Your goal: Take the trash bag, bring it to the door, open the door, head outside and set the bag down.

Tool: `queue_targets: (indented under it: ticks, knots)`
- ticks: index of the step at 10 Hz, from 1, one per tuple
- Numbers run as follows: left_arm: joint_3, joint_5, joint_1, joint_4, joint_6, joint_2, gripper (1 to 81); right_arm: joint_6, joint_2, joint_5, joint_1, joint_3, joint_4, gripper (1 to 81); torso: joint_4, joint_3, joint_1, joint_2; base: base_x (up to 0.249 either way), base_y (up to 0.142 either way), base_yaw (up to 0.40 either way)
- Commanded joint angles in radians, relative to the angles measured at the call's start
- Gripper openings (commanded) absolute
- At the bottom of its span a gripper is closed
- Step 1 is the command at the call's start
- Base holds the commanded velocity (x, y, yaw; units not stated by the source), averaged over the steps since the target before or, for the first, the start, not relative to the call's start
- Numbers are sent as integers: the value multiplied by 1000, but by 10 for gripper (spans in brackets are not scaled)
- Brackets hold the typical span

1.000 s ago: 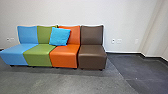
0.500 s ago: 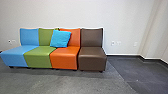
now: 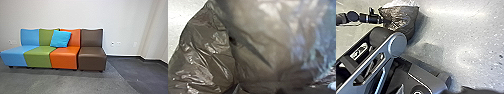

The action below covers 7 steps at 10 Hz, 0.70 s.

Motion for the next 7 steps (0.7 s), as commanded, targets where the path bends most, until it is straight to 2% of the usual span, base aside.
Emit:
queue_targets:
  ticks: [1,3,4,6,7]
  knots:
    - [1,47,-98,-12,3,-3,811,3,-15,-29,72,1,23,811,0,0,50,-34,0,0,0]
    - [0,36,-72,-12,4,0,811,5,-10,-29,72,-6,20,811,0,-1,29,-7,0,0,0]
    - [-5,9,-58,-12,3,0,811,3,1,-27,58,-22,18,811,0,0,36,-16,0,0,0]
    - [-12,-11,-41,-12,3,2,811,3,21,-27,32,-45,15,811,0,-99,34,-17,0,0,0]
    - [-14,-11,-41,-12,3,2,811,3,27,-27,29,-52,14,811,0,-116,33,-17,0,0,0]
